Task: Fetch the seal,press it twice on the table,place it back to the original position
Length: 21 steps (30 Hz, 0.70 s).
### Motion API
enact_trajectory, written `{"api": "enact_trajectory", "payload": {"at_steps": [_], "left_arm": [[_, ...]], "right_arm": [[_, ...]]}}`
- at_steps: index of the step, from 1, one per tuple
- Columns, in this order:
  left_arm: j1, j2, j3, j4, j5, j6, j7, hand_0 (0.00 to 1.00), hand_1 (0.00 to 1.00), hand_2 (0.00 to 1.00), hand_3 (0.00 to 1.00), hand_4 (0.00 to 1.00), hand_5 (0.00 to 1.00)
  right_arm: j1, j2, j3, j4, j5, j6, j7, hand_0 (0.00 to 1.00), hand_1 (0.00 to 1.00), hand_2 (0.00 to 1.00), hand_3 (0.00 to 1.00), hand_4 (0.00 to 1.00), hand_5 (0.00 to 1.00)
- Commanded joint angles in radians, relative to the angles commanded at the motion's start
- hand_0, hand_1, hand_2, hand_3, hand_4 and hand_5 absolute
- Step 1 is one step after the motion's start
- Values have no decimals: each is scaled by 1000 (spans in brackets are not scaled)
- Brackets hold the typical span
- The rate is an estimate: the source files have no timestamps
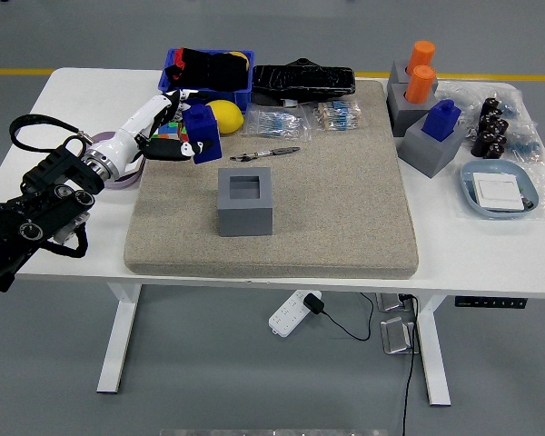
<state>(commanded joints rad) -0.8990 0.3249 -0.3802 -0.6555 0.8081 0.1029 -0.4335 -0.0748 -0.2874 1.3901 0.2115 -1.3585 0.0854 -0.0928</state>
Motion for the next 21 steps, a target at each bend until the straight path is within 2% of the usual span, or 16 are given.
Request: {"api": "enact_trajectory", "payload": {"at_steps": [5, 10, 21], "left_arm": [[11, 18, 13, 41, -14, 21, -16, 759, 370, 336, 848, 539, 2], [16, 23, 31, 65, -23, 30, -24, 762, 371, 335, 847, 540, 2], [44, 9, 69, 95, -41, 40, -29, 760, 374, 334, 843, 539, 2]], "right_arm": [[-2, -1, -2, 0, 1, 0, 0, 765, 678, 675, 619, 774, 501], [-4, 2, -2, -2, 1, -1, 0, 765, 678, 675, 619, 774, 501], [0, 0, -16, 0, 8, 1, 0, 766, 679, 675, 618, 774, 501]]}}
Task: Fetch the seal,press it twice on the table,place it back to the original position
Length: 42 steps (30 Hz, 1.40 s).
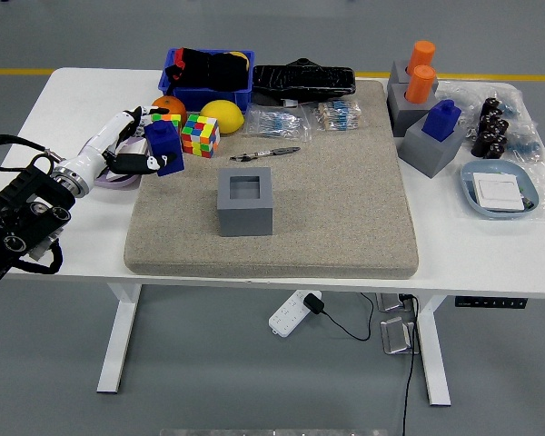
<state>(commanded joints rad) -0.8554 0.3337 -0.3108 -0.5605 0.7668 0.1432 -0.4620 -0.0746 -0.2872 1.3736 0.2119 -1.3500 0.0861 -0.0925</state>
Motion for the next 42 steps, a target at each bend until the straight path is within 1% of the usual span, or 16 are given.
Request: {"api": "enact_trajectory", "payload": {"at_steps": [5, 10, 16, 26, 35, 42], "left_arm": [[21, -16, 15, 4, 0, 3, 1, 761, 375, 335, 844, 537, 2], [40, -34, 35, 20, -24, 6, 9, 761, 374, 333, 843, 537, 2], [57, -48, 53, 35, -34, 11, 11, 759, 376, 333, 843, 535, 2], [84, -61, 60, 63, -80, 10, 20, 759, 377, 332, 840, 532, 2], [107, -68, 63, 67, -81, 16, 22, 759, 376, 331, 839, 531, 2], [115, -67, 67, 66, -80, 17, 21, 761, 376, 331, 838, 531, 2]], "right_arm": [[-1, -2, -7, 1, 3, 0, 1, 766, 679, 675, 619, 774, 500], [1, -2, -12, 2, 7, 1, 1, 767, 679, 675, 618, 774, 502], [-2, -1, -13, 1, 7, 1, 1, 767, 678, 675, 619, 774, 500], [-5, 6, -14, 2, 7, 1, 1, 768, 678, 675, 619, 774, 500], [-5, 8, -10, 2, 6, 1, 2, 768, 679, 675, 619, 774, 500], [-5, 8, -11, 2, 8, 1, 2, 768, 679, 675, 619, 774, 500]]}}
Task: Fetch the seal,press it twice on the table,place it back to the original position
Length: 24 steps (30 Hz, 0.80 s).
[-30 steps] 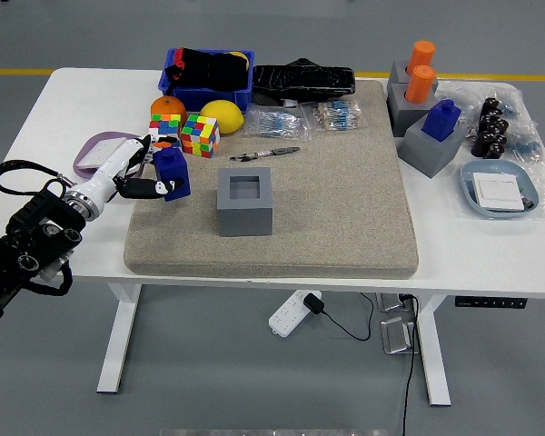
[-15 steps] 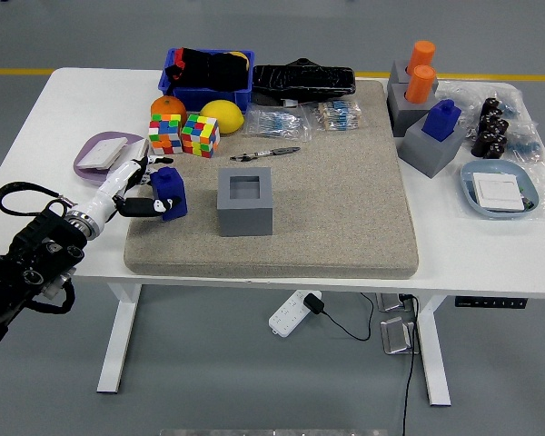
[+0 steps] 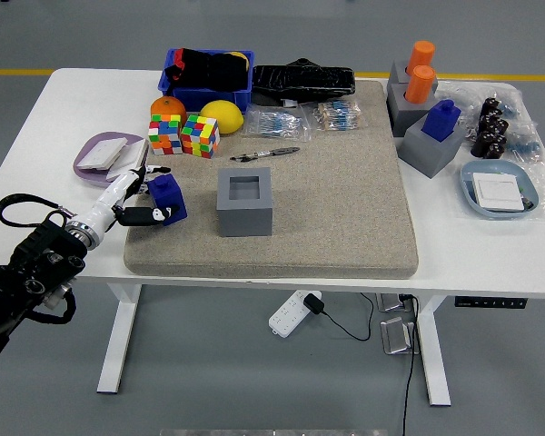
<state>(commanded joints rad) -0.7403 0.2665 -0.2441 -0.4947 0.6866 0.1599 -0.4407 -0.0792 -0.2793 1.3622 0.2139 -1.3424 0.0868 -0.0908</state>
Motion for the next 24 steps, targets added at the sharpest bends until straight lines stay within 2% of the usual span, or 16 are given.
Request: {"api": "enact_trajectory", "payload": {"at_steps": [7, 15, 20, 24], "left_arm": [[-13, 14, -25, -26, 16, -5, -5, 760, 376, 331, 838, 530, 2], [-74, 39, -90, -52, 30, -27, -6, 759, 377, 330, 837, 530, 2], [-112, 51, -130, -112, 44, -45, -1, 761, 377, 329, 836, 530, 2], [-126, 50, -150, -174, 59, -58, 6, 761, 376, 328, 835, 531, 2]], "right_arm": [[-1, 0, 2, -1, -1, 0, 0, 768, 679, 675, 619, 774, 500], [0, -1, 3, 0, 0, 1, 0, 769, 679, 675, 619, 774, 499], [0, -3, 5, -1, 1, 1, -1, 769, 679, 675, 619, 774, 499], [1, -3, 4, 0, 2, 1, -1, 768, 679, 675, 619, 774, 499]]}}
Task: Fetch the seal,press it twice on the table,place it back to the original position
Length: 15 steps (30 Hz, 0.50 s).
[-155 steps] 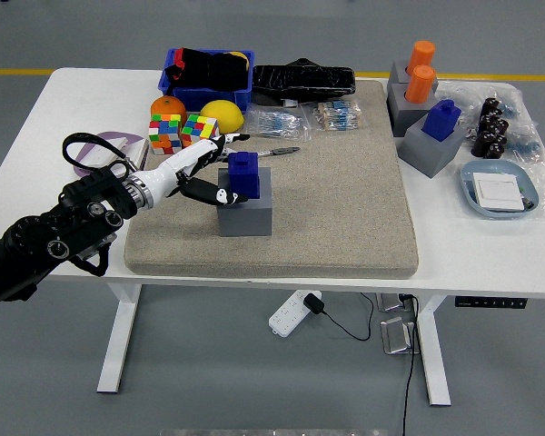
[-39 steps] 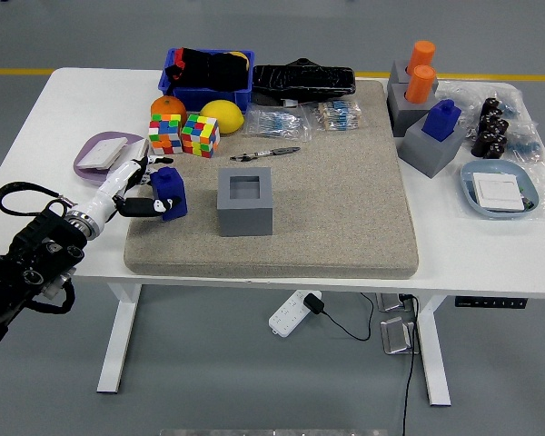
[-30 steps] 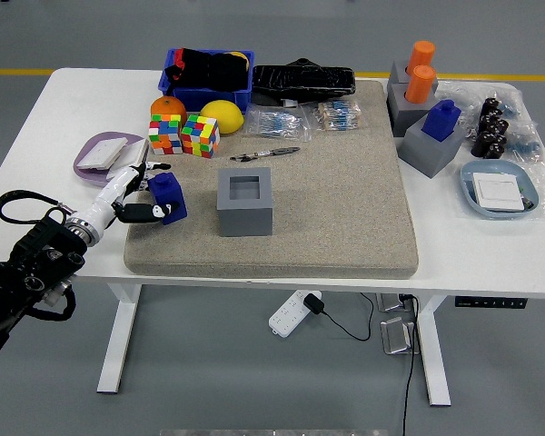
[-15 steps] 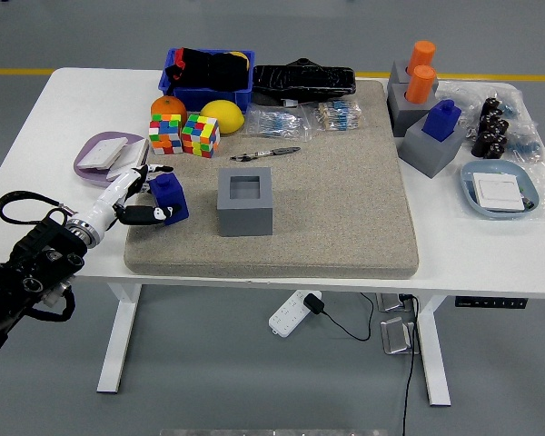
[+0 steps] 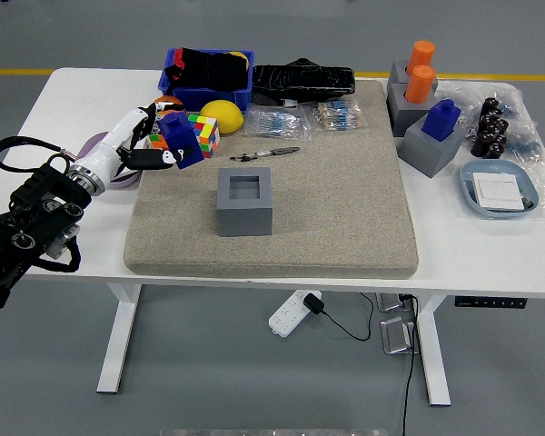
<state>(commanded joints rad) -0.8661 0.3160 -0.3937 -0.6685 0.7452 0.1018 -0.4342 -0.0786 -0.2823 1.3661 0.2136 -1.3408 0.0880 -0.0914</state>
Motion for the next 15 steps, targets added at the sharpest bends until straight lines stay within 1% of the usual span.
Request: {"api": "enact_trajectory", "payload": {"at_steps": [4, 10, 15], "left_arm": [[-9, -11, 6, -44, 13, -12, 9, 763, 375, 328, 835, 530, 2], [-20, -30, 39, -70, 23, -20, 16, 763, 375, 328, 835, 530, 2], [-27, -40, 60, -89, 37, -30, 22, 763, 375, 328, 835, 530, 2]], "right_arm": [[0, 2, -1, 0, 1, 0, 0, 768, 679, 675, 619, 774, 499], [0, 0, -2, 0, 2, 0, 0, 769, 679, 675, 619, 774, 498], [1, 1, -1, 0, 2, 0, 1, 769, 679, 675, 619, 774, 498]]}}
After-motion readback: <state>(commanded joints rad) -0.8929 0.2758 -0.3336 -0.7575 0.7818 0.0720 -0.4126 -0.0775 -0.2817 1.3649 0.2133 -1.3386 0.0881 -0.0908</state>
